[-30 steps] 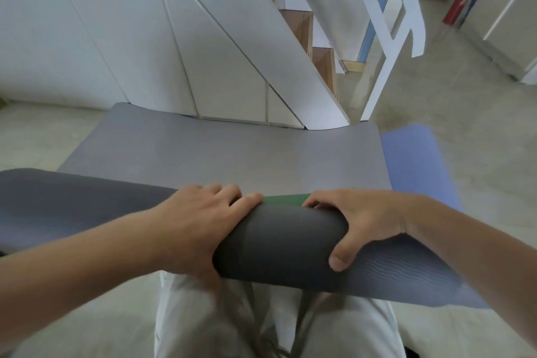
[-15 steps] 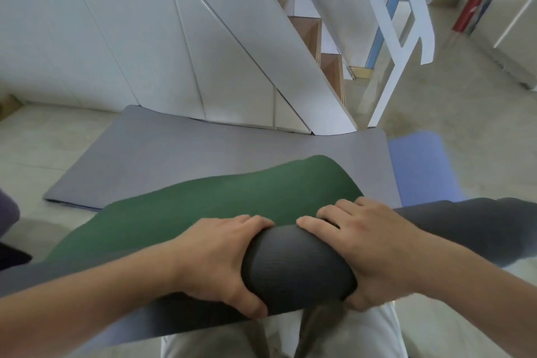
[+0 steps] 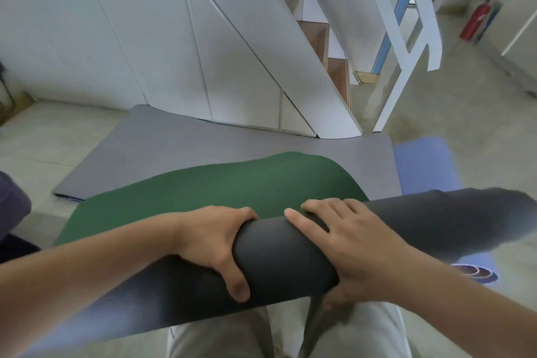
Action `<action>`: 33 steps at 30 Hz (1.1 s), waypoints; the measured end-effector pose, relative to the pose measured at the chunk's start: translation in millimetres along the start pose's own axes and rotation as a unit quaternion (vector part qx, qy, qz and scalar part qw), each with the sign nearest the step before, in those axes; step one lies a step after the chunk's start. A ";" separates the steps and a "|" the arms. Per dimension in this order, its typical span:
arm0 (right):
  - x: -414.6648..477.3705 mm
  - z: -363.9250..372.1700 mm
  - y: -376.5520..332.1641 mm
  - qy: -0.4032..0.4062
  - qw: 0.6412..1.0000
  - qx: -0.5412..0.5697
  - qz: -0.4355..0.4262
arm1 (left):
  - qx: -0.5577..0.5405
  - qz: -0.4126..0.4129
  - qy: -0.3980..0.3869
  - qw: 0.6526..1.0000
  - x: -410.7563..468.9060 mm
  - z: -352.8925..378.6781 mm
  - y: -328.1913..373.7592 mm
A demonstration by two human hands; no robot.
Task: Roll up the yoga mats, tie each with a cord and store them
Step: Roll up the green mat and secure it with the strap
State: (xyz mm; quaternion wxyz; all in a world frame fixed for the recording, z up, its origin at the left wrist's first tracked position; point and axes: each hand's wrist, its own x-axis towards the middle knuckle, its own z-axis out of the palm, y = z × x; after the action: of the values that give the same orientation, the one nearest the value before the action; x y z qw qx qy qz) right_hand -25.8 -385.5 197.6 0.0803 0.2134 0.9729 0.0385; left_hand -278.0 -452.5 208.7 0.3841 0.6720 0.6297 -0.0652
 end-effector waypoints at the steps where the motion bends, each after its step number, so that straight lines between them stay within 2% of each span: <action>1: 5.3 2.3 0.7 0.012 1.000 0.000 -0.003 | -0.059 0.001 -0.024 0.998 6.1 -1.6 -4.3; 3: 12.8 -2.3 4.0 0.008 1.000 0.007 -0.005 | -0.136 0.001 -0.059 0.989 15.5 -7.9 -9.0; 6: 21.0 -17.8 16.6 -0.055 0.998 0.025 -0.006 | -0.128 0.000 -0.066 0.990 17.0 -19.9 -3.7; 8: 26.1 -27.4 27.2 -0.094 0.994 0.061 -0.003 | -0.019 0.018 -0.011 1.000 5.9 -19.3 7.8; 9: 27.9 -31.2 32.5 -0.113 0.989 0.096 0.000 | 0.072 0.028 0.027 0.997 -3.6 -14.6 14.8; 11: 29.6 -35.1 40.4 -0.174 0.962 0.209 0.016 | 0.268 0.048 0.098 0.957 -20.8 4.1 26.1; 12: 29.2 -34.5 43.6 -0.207 0.938 0.275 0.029 | 0.323 0.052 0.127 0.936 -25.9 15.2 30.1; 14: 25.1 -33.5 44.9 -0.248 0.903 0.347 0.044 | 0.346 0.039 0.156 0.924 -26.6 32.0 30.6; 15: 21.8 -33.0 42.3 -0.250 0.905 0.343 0.041 | 0.330 0.036 0.160 0.930 -25.2 34.3 28.9; 17: 15.9 -34.4 30.3 -0.198 0.945 0.259 0.021 | 0.272 0.031 0.142 0.951 -18.1 25.3 23.7; 19: 11.7 -35.7 8.7 -0.130 0.983 0.133 -0.005 | 0.162 0.016 0.078 0.984 -9.7 6.1 16.9; 20: 9.8 -33.4 -3.3 -0.111 0.990 0.081 -0.023 | 0.067 0.010 0.029 0.997 -5.6 1.0 13.4; 22: 11.8 -25.0 -16.4 -0.093 0.994 0.024 -0.049 | -0.116 0.009 -0.068 0.991 5.8 2.7 5.0; 23: 14.8 -23.9 -15.6 -0.092 0.994 0.024 -0.049 | -0.162 0.002 -0.088 0.983 10.4 4.2 2.3; 25: 23.2 -30.3 -5.8 -0.098 0.993 0.053 -0.043 | -0.184 -0.004 -0.081 0.980 13.9 0.7 0.5; 28: 37.9 -43.5 9.6 -0.145 0.983 0.114 -0.017 | -0.090 -0.005 -0.023 0.996 -0.1 -14.0 10.3; 30: 46.0 -42.5 18.6 -0.199 0.962 0.186 0.011 | 0.071 0.002 0.049 0.996 -16.5 -13.3 22.2; 33: 53.1 -37.7 28.4 -0.261 0.906 0.326 0.073 | 0.304 0.037 0.140 0.942 -24.8 21.4 32.8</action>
State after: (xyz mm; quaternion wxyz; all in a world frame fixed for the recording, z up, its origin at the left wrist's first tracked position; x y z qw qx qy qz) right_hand -68.3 -338.9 230.3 0.2541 0.3001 0.8576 -0.3316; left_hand -245.0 -482.1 222.2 0.0718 0.7819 0.6020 -0.1448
